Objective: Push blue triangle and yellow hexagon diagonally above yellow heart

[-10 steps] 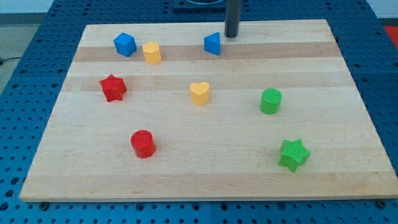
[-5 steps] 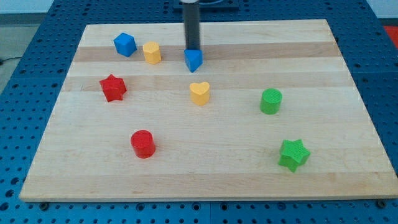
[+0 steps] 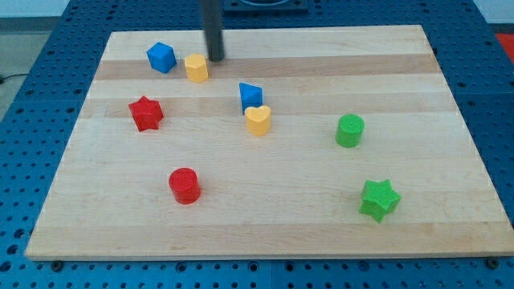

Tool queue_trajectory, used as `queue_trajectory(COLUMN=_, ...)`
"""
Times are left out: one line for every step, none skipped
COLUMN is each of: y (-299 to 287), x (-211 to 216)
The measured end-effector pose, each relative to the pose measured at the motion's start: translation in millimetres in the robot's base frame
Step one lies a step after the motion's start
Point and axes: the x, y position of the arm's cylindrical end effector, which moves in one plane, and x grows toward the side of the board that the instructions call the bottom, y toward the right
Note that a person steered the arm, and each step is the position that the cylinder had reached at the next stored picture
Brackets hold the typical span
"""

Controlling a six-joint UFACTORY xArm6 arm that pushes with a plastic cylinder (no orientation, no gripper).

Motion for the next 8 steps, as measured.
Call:
queue_trajectory(y=-42.3, x=0.7)
queue_trajectory(y=-23.5, x=50.9)
queue_trajectory(y=2.3, x=39.3)
queue_trajectory(y=1.0, x=9.2)
queue_trajectory(y=13.3, x=32.1)
queue_trajectory(y=36.7, x=92.5)
queue_trajectory(y=42.7, x=107.1)
queue_trajectory(y=2.5, x=158.0)
